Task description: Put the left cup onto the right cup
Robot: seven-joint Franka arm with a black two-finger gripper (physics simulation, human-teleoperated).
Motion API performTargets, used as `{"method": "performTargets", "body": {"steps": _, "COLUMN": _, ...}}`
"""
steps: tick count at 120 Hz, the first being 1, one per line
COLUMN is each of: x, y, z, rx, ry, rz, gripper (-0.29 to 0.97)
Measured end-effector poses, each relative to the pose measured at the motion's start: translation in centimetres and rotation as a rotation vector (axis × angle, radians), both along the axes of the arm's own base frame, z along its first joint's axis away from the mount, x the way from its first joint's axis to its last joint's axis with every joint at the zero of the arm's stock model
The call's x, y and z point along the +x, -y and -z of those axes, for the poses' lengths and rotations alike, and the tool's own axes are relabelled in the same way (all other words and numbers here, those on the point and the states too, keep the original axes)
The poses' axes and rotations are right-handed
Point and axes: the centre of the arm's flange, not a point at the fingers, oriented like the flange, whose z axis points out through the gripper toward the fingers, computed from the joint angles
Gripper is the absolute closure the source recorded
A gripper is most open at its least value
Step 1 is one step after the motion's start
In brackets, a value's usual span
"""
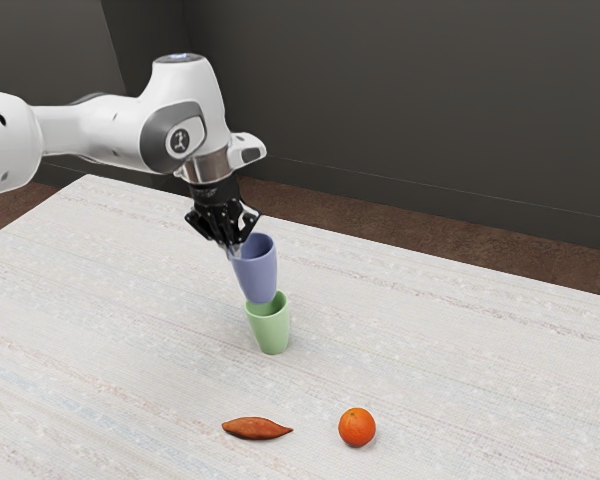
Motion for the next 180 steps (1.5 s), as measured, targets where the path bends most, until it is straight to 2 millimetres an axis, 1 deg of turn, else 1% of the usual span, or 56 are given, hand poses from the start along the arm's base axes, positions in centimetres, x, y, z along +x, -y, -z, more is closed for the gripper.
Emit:
{"method": "performTargets", "body": {"steps": 68, "x": 0.5, "y": 0.1, "z": 3.1, "rx": -0.013, "ry": -0.026, "rz": -0.090, "gripper": 0.79}}
{"method": "performTargets", "body": {"steps": 70, "x": 0.5, "y": 0.2, "z": 3.1, "rx": -0.013, "ry": -0.025, "rz": -0.090, "gripper": 0.76}}
{"method": "performTargets", "body": {"steps": 79, "x": 0.4, "y": 0.7, "z": 3.0, "rx": -0.016, "ry": -0.020, "rz": -0.084, "gripper": 0.59}}
{"method": "performTargets", "body": {"steps": 88, "x": 0.4, "y": 0.9, "z": 2.8, "rx": -0.017, "ry": -0.016, "rz": -0.084, "gripper": 0.43}}
{"method": "performTargets", "body": {"steps": 98, "x": 0.3, "y": 0.9, "z": 2.2, "rx": -0.019, "ry": -0.008, "rz": -0.087, "gripper": 0.29}}
{"method": "performTargets", "body": {"steps": 107, "x": 0.1, "y": 0.9, "z": 1.1, "rx": -0.020, "ry": 0.008, "rz": -0.087, "gripper": 0.20}}
{"method": "performTargets", "body": {"steps": 115, "x": -0.2, "y": 1.4, "z": -0.2, "rx": -0.020, "ry": 0.026, "rz": -0.078, "gripper": 0.15}}
{"method": "performTargets", "body": {"steps": 130, "x": -0.7, "y": 1.6, "z": -2.4, "rx": -0.020, "ry": 0.046, "rz": -0.073, "gripper": 0.08}}
{"method": "performTargets", "body": {"steps": 138, "x": -1.2, "y": 1.5, "z": -3.9, "rx": -0.021, "ry": 0.054, "rz": -0.073, "gripper": 0.06}}
{"method": "performTargets", "body": {"steps": 148, "x": -1.5, "y": 1.2, "z": -6.2, "rx": -0.014, "ry": 0.075, "rz": -0.069, "gripper": 0.04}}
{"method": "performTargets", "body": {"steps": 173, "x": -1.3, "y": 0.2, "z": -13.2, "rx": 0.099, "ry": 0.148, "rz": -0.004, "gripper": 0.02}}
{"method": "performTargets", "body": {"steps": 180, "x": -1.5, "y": -0.2, "z": -14.6, "rx": 0.130, "ry": 0.151, "rz": 0.006, "gripper": 0.01}}
